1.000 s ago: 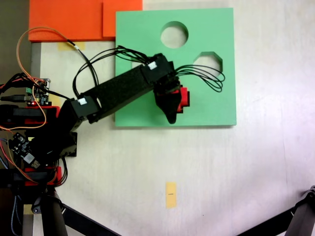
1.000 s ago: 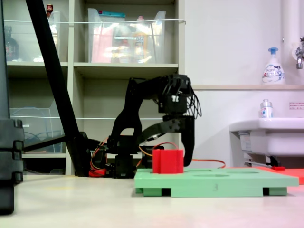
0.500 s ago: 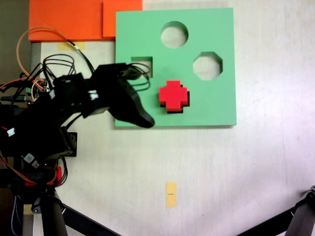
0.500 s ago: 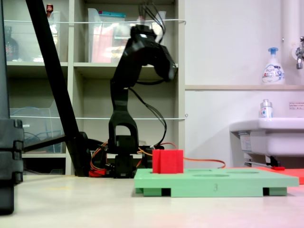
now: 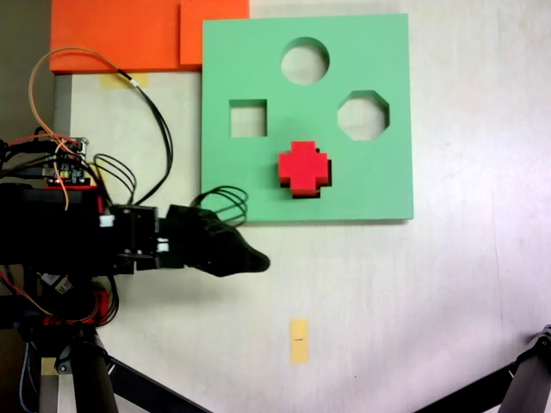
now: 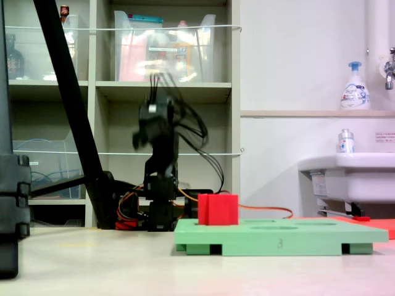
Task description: Put the cross columnar block into the corresponding hole
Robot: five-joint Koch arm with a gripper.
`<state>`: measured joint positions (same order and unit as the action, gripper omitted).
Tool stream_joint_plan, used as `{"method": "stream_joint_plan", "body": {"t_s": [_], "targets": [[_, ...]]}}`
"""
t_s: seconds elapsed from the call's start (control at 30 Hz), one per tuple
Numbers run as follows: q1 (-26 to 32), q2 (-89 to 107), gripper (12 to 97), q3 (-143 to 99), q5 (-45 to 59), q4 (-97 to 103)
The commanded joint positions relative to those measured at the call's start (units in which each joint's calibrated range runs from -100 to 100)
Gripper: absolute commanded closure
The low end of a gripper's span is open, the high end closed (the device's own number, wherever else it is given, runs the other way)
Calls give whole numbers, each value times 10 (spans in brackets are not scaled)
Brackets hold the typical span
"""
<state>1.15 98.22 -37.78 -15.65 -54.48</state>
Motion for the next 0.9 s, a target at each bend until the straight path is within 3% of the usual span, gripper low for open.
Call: {"method": "stream_joint_plan", "body": {"t_s": [0.0, 0.13, 0.23, 0.37, 0.63, 0.87], "targets": [[-6, 18, 574, 41, 20, 60], [-7, 18, 527, -137, 36, 138], [-11, 18, 528, -336, 65, 364], [-15, 18, 619, -563, 114, 673], [-12, 18, 620, -622, 154, 670], [-11, 18, 609, -622, 152, 548]]}}
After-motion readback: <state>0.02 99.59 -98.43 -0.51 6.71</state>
